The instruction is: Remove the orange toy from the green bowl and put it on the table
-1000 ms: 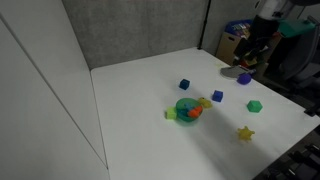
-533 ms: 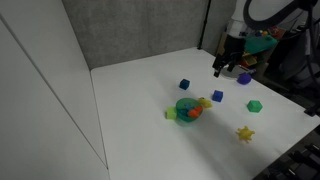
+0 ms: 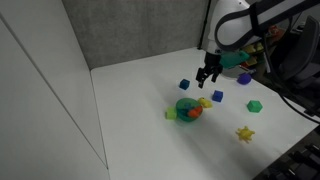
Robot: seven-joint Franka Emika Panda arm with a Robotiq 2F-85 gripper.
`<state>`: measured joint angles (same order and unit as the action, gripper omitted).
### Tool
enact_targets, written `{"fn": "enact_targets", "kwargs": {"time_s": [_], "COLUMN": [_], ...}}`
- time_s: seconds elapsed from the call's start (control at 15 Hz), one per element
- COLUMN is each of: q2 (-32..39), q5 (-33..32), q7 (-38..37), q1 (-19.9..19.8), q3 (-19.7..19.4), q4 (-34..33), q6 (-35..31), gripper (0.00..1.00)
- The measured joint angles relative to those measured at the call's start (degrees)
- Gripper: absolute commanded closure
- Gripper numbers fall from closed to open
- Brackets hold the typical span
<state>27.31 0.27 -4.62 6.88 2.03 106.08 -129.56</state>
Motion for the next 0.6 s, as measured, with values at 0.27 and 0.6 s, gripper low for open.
{"fn": "enact_targets", "kwargs": {"time_s": [0.27,0.6], "q2": [4.3,8.6], "q5": [0.0,0.0], "q7": [-0.2,-0.2], "q1": [1.5,2.2], "q3": [0.1,0.1], "q4": [-2.6,-4.4], "q6": [0.0,-0.2], "gripper": [0.00,0.00]}}
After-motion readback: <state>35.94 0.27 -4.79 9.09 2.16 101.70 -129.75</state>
